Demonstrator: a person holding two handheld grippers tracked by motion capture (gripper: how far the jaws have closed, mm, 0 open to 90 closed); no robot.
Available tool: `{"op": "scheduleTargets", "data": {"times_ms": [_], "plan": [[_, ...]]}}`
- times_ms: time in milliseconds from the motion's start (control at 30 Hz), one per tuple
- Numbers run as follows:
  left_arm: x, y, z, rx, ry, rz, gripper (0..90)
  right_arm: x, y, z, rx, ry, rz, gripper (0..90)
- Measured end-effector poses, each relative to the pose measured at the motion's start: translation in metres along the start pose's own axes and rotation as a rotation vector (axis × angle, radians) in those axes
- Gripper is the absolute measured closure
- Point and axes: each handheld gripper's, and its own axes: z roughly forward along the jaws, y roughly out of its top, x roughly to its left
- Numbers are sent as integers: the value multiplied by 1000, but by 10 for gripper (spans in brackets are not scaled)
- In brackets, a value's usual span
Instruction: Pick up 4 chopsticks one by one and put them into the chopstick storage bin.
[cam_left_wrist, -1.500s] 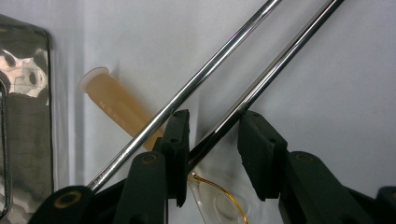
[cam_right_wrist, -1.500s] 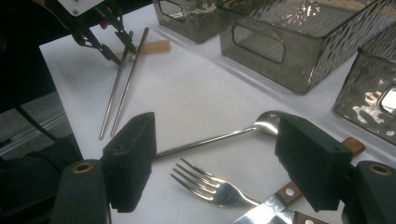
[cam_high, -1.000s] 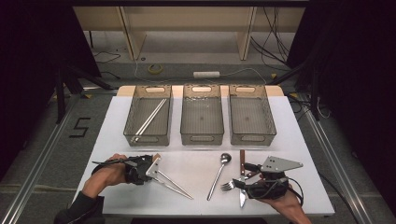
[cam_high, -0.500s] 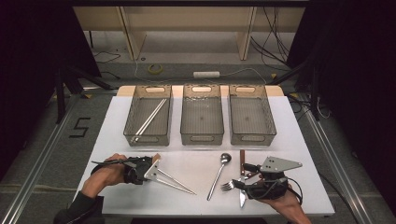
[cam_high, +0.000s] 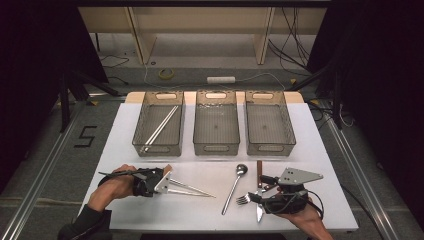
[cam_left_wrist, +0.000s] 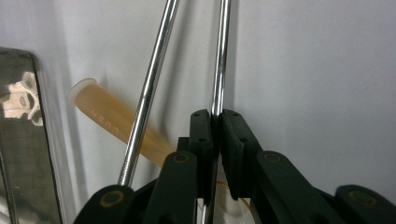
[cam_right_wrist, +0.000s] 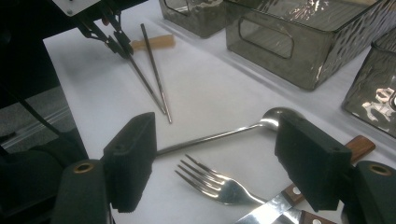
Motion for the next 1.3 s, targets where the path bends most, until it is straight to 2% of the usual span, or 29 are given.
{"op": "scheduleTargets", "data": {"times_ms": [167, 233, 567, 667, 800, 867, 1100, 1300], "plan": [[0, 0, 0, 1, -2, -2, 830, 0, 0, 0, 3, 1, -1, 304], [1, 0, -1, 3, -1, 11, 833, 0, 0, 0, 1, 2, 1, 307], [2, -1, -2, -6, -26, -22, 839, 0, 0, -1, 2, 2, 3, 314], [2, 0, -3, -5, -18, -17, 840, 0, 0, 0, 2, 5, 2, 314], [2, 0, -7, -14, -1, -11, 840, 0, 0, 0, 3, 6, 3, 315], [1, 0, -8, -31, -2, -23, 841, 0, 0, 0, 3, 6, 3, 315], [1, 3, -15, -49, -15, -18, 842, 0, 0, 0, 2, 8, 4, 315], [0, 7, -21, -81, -5, -23, 844, 0, 0, 0, 3, 7, 4, 316]]}}
